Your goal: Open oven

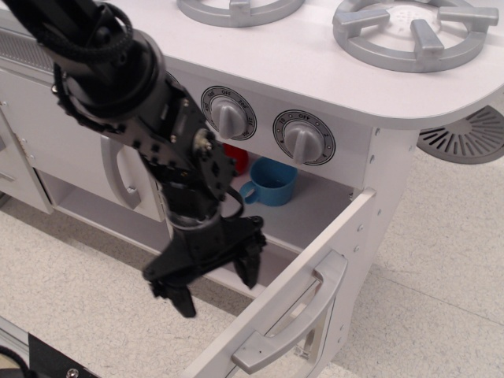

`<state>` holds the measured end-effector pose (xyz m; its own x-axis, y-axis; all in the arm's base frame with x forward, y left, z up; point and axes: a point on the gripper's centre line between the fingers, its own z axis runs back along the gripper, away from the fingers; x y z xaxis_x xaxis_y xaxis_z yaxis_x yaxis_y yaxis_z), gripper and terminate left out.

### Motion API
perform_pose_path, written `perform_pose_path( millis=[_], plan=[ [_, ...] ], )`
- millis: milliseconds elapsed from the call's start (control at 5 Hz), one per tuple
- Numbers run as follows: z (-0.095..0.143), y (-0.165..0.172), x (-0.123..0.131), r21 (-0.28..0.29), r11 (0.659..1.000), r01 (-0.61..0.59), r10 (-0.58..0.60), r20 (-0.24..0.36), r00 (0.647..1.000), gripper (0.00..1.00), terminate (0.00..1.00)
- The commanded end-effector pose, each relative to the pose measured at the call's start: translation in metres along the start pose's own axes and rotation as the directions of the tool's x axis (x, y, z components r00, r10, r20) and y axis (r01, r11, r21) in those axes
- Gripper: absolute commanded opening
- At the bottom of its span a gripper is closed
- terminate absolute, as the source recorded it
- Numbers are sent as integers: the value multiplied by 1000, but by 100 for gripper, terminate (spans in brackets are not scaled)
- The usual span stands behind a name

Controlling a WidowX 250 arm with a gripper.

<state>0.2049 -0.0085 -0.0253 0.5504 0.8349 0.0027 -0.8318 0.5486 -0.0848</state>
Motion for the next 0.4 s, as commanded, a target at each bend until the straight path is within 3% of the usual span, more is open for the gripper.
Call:
perform_pose_path(
  millis=[0,200],
  plan=[
    [11,3,1,-29,1000,5,-4,19,1000,100,0],
    [11,3,1,-29,1000,5,-4,19,1000,100,100]
  ],
)
